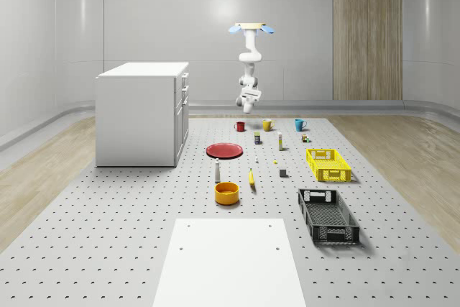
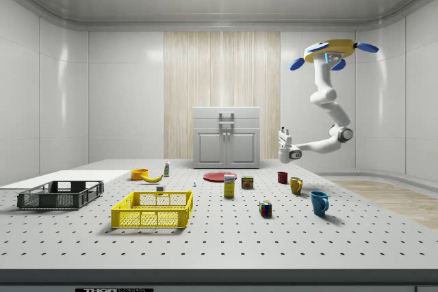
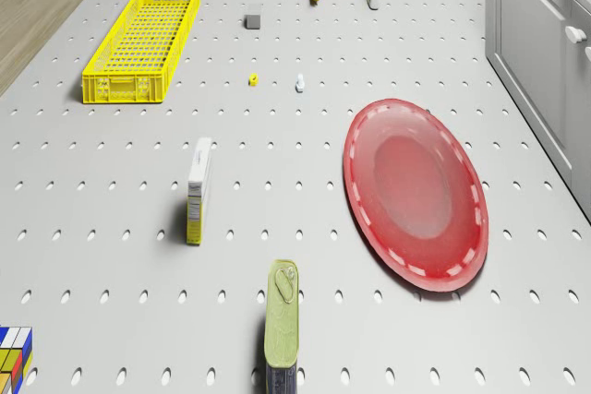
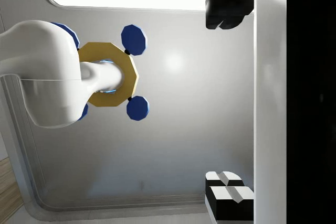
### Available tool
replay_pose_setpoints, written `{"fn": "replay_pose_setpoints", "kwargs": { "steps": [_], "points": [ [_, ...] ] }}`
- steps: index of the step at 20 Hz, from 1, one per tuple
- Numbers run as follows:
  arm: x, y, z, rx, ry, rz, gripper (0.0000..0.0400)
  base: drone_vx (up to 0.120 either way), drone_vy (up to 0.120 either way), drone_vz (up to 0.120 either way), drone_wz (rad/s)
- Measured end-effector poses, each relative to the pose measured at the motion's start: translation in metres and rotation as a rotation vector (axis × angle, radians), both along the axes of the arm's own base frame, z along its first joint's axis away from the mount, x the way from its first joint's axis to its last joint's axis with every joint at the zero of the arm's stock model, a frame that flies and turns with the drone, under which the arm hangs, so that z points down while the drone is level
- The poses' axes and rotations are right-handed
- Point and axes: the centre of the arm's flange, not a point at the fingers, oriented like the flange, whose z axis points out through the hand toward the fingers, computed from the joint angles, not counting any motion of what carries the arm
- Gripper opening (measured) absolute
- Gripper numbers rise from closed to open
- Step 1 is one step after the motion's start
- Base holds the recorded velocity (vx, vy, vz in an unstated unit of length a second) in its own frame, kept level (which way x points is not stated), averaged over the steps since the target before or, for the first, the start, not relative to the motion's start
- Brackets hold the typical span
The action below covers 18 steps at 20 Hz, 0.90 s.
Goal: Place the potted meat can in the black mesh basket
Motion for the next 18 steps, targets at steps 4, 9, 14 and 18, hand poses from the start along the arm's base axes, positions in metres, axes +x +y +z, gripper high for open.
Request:
{"fn": "replay_pose_setpoints", "kwargs": {
  "steps": [4, 9, 14, 18],
  "points": [
    [0.0, 0.022, -0.009, -0.24, -0.002, -0.007, 0.04, 0.12, 0.0, 0.0, 0.0],
    [0.001, 0.062, -0.049, -0.814, -0.004, -0.025, 0.04, 0.12, 0.0, -0.056, 0.0],
    [0.004, 0.068, -0.13, -1.654, -0.002, -0.054, 0.04, 0.12, 0.0, -0.12, 0.0],
    [0.005, 0.035, -0.175, -2.217, 0.001, -0.074, 0.04, 0.12, 0.0, -0.12, 0.0]
  ]
}}
